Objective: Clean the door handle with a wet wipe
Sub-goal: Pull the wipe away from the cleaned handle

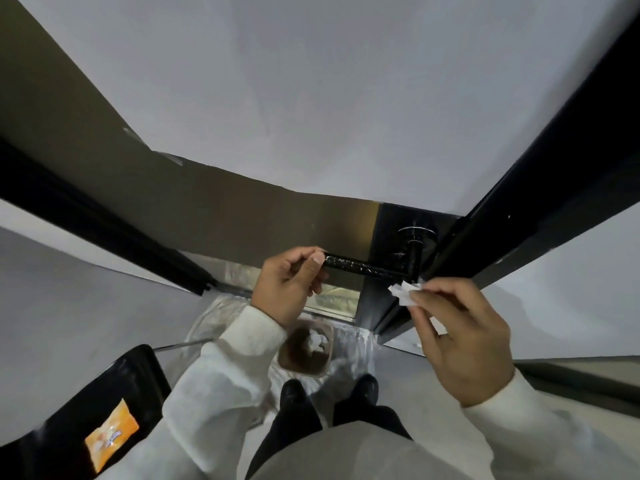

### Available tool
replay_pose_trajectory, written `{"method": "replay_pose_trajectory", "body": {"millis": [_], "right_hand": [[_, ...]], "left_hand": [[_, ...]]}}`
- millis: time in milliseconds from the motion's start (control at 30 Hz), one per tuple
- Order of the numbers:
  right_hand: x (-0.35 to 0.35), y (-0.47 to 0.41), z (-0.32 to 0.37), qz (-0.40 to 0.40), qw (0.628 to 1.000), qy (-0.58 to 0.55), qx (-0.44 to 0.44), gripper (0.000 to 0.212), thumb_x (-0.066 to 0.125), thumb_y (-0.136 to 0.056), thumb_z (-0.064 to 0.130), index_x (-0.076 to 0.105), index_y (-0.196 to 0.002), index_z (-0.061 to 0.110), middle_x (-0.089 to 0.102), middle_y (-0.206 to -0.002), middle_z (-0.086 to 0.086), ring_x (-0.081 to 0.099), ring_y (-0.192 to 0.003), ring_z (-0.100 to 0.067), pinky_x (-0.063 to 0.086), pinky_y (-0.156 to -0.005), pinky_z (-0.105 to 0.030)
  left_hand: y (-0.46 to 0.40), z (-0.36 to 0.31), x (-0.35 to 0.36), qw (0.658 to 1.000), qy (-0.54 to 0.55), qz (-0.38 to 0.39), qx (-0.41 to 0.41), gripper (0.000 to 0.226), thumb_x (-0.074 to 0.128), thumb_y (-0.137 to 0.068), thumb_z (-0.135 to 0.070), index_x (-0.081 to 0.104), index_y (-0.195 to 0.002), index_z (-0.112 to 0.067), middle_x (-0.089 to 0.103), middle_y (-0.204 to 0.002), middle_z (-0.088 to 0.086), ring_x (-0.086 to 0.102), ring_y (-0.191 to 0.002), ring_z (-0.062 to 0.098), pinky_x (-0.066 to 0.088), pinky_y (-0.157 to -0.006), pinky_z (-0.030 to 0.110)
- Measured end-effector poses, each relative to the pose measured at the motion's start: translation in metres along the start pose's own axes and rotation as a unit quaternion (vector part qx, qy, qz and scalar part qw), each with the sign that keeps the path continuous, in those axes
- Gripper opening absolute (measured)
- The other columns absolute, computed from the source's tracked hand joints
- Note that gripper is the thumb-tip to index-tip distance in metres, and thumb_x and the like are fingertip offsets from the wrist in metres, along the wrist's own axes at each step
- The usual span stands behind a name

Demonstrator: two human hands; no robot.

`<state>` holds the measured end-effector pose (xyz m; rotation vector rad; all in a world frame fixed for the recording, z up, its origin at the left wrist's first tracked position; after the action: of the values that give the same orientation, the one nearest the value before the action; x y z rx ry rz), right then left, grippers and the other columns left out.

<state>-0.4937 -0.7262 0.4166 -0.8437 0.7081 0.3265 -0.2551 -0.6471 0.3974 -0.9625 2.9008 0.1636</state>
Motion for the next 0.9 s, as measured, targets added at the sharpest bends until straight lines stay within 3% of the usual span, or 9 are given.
{"method": "replay_pose_trajectory", "body": {"millis": [167,300,367,500,633,733,800,833,900], "right_hand": [[0.031,0.027,0.009,0.031,0.996,-0.069,0.053,0.011,0.071,-0.086,0.014,0.077,-0.087,0.004,0.068,-0.094,-0.011,0.064,-0.079,-0.018,0.051,-0.075,-0.023],[0.056,0.039,0.018,0.086,0.977,-0.155,0.119,0.011,0.075,-0.084,0.017,0.074,-0.088,0.007,0.063,-0.088,-0.003,0.059,-0.076,-0.005,0.05,-0.073,-0.014],[0.068,0.041,0.019,0.099,0.957,-0.216,0.168,0.014,0.074,-0.087,0.025,0.069,-0.085,0.012,0.062,-0.081,0.003,0.059,-0.072,-0.002,0.05,-0.069,-0.016],[0.105,0.048,0.02,0.135,0.892,-0.308,0.301,0.022,0.072,-0.089,0.031,0.062,-0.082,0.013,0.066,-0.069,0.003,0.07,-0.064,-0.012,0.058,-0.063,-0.042],[0.153,0.063,0.021,0.235,0.88,-0.27,0.312,0.017,0.074,-0.09,0.024,0.061,-0.079,0.023,0.062,-0.067,0.011,0.061,-0.063,-0.009,0.051,-0.064,-0.025],[0.192,0.081,0.024,0.321,0.851,-0.254,0.33,0.009,0.075,-0.087,0.025,0.067,-0.082,0.023,0.07,-0.079,0.009,0.067,-0.074,-0.008,0.052,-0.07,-0.021],[0.214,0.094,0.026,0.365,0.834,-0.243,0.335,0.009,0.076,-0.085,0.024,0.068,-0.082,0.024,0.07,-0.083,0.007,0.067,-0.076,-0.007,0.051,-0.071,-0.02],[0.226,0.1,0.028,0.382,0.831,-0.232,0.331,0.013,0.076,-0.085,0.024,0.066,-0.077,0.027,0.069,-0.08,0.007,0.064,-0.074,-0.006,0.049,-0.071,-0.019],[0.248,0.114,0.028,0.421,0.823,-0.21,0.319,0.025,0.075,-0.085,0.023,0.058,-0.069,0.032,0.062,-0.071,0.008,0.057,-0.067,0.0,0.045,-0.068,-0.016]], "left_hand": [[0.009,-0.005,0.002,0.998,-0.02,-0.046,0.025,0.016,0.06,-0.098,-0.005,0.073,-0.108,-0.007,0.071,-0.062,-0.011,0.057,-0.052,0.004,0.048,-0.057,0.017],[0.016,0.003,-0.005,0.998,0.011,-0.056,0.018,0.019,0.061,-0.097,-0.005,0.072,-0.112,-0.007,0.076,-0.075,-0.005,0.059,-0.055,0.011,0.05,-0.061,0.017],[0.022,0.022,-0.01,0.999,-0.001,-0.042,-0.027,0.019,0.06,-0.097,-0.004,0.074,-0.11,-0.003,0.076,-0.077,0.001,0.059,-0.057,0.015,0.049,-0.058,0.018],[0.047,0.073,-0.006,0.982,-0.05,0.051,-0.175,0.017,0.063,-0.095,0.001,0.076,-0.094,-0.009,0.069,-0.067,-0.003,0.061,-0.061,0.019,0.052,-0.067,0.029],[0.064,0.118,-0.012,0.965,-0.095,0.069,-0.234,0.016,0.077,-0.084,-0.026,0.07,-0.073,-0.017,0.06,-0.063,-0.004,0.062,-0.064,0.022,0.06,-0.081,0.049],[0.065,0.132,-0.021,0.951,-0.14,0.055,-0.269,0.028,0.077,-0.083,-0.019,0.06,-0.061,-0.02,0.05,-0.058,-0.007,0.052,-0.063,0.011,0.054,-0.078,0.029],[0.066,0.153,-0.031,0.94,-0.18,0.066,-0.281,0.013,0.071,-0.088,-0.005,0.066,-0.077,-0.009,0.051,-0.066,-0.007,0.05,-0.066,0.01,0.04,-0.066,0.008],[0.065,0.162,-0.036,0.932,-0.203,0.079,-0.289,0.003,0.069,-0.09,-0.006,0.07,-0.09,-0.003,0.056,-0.073,-0.004,0.054,-0.074,0.014,0.036,-0.065,0.008],[0.067,0.198,-0.048,0.912,-0.253,0.094,-0.309,0.019,0.067,-0.092,-0.018,0.071,-0.102,-0.002,0.064,-0.088,0.006,0.062,-0.093,0.024,0.03,-0.068,0.011]]}}
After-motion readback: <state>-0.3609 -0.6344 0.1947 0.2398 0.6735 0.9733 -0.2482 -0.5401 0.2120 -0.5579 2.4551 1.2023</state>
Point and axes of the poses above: each hand's wrist, its own y-axis away from the middle knuckle, its own x-axis out of the palm, z = x × y, the point moved 2 cm from there along -y, towards the middle knuckle
